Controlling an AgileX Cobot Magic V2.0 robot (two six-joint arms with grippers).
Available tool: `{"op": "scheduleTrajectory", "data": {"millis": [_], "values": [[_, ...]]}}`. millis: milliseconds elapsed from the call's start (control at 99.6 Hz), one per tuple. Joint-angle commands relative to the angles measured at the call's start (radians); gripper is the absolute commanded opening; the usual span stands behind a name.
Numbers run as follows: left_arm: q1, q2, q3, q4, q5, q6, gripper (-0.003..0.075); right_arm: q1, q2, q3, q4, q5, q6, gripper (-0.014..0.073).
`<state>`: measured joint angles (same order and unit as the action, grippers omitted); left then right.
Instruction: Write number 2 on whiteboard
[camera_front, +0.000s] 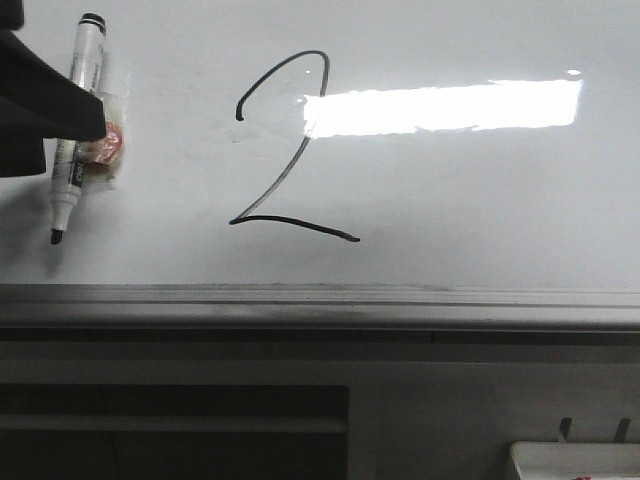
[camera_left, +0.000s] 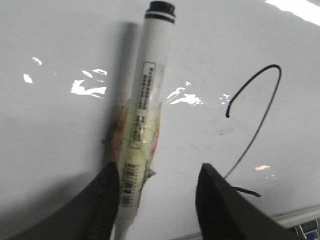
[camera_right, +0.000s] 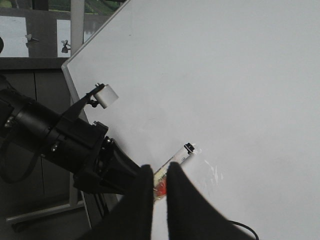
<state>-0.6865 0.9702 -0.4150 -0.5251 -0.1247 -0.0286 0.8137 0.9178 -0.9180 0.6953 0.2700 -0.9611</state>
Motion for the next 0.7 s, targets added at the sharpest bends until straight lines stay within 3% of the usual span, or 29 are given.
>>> {"op": "scheduleTrajectory", "data": {"millis": [0,80,452,693], "values": [[0.001,-0.064,-0.023,0.021,-0.017,0.004,0.0174,-0.007,-0.044,-0.014,0.015,-0.052,-0.002,-0.0073],[-0.001,-0.118,-0.021,0.043,-0.004,0.004,-0.0025,-0.007,-0.091,0.023,0.015,-0.078,-0.002,-0.0059],[-0.001,-0.432,0.011,0.309,0.092,0.029,-0.002,-0.007,-0.53,0.396,0.017,-0.259,-0.002,-0.0059],[-0.005,-0.609,0.069,0.412,0.094,0.029,-0.002,-0.007,-0.794,0.616,0.109,-0.27,-0.002,-0.006]]}}
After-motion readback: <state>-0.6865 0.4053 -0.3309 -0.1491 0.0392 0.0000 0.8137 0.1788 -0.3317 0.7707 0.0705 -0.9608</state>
